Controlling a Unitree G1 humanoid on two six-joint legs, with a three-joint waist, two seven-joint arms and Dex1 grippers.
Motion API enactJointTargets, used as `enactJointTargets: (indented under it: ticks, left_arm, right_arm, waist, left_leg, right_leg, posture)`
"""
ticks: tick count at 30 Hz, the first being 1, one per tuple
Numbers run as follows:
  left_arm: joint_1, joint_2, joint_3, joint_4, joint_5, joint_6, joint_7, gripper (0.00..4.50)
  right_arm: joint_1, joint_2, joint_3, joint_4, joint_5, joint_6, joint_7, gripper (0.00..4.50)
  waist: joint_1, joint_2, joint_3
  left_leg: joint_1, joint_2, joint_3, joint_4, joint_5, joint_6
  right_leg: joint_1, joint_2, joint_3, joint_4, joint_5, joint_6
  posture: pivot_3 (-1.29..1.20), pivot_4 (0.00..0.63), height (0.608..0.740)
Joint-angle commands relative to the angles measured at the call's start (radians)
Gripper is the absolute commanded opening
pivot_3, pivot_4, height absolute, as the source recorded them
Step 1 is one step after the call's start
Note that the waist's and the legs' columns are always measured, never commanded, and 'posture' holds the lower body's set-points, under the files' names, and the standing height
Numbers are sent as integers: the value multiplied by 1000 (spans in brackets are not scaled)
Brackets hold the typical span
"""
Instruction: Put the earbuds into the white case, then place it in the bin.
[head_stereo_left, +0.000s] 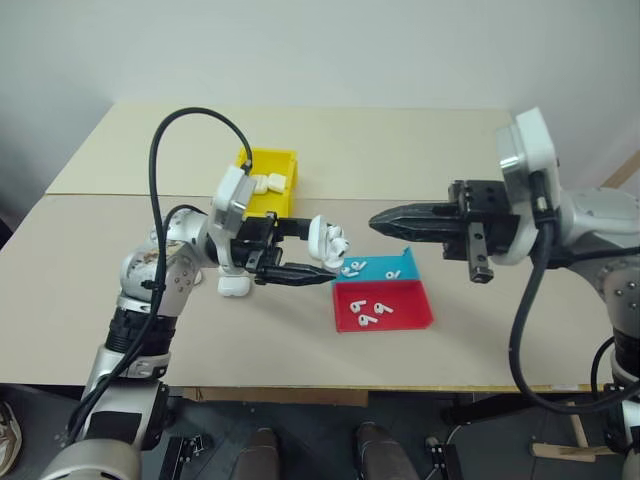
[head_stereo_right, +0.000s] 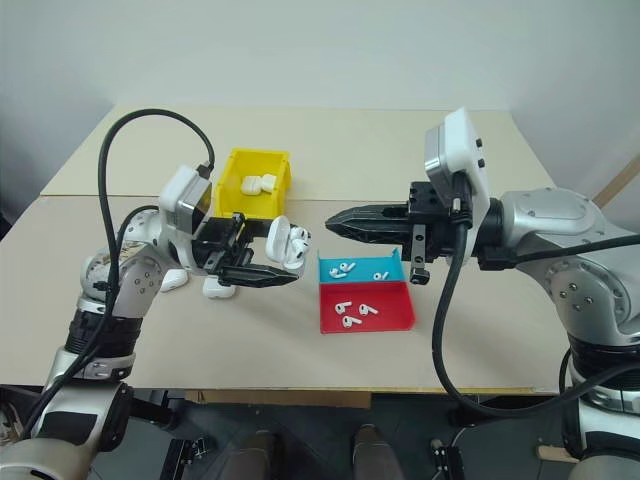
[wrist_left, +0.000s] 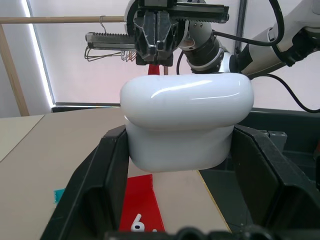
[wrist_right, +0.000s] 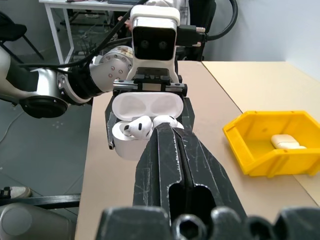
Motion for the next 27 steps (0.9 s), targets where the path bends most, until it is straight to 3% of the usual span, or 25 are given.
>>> enactJointTargets:
  ticks: [1, 20, 27]
  left_arm:
    - [-18, -1, 12, -6, -4, -10, -3, 2767]
    - [-10, -38, 6, 2, 9, -27, 24, 2767]
    - [-13, -41, 6, 12, 16, -29, 17, 2767]
  right_arm:
    - [1, -10, -22, -4, -17, 3, 8, 32]
    - [-35, 42, 16, -125, 9, 91, -67, 32]
    - [-15, 11, -3, -134, 10, 92, -47, 32]
  waist:
    - [0, 0, 0]
    - [-1, 0, 0]
    - [-1, 0, 0]
  left_leg:
    - [0, 0, 0, 0, 0, 0]
    - [0, 0, 0, 0, 0, 0]
    - [0, 0, 0, 0, 0, 0]
  right_leg:
    - [0, 0, 0, 0, 0, 0]
    - [0, 0, 0, 0, 0, 0]
    - [0, 0, 0, 0, 0, 0]
  posture:
    - [0, 150, 740]
    - [0, 150, 740]
    - [0, 150, 740]
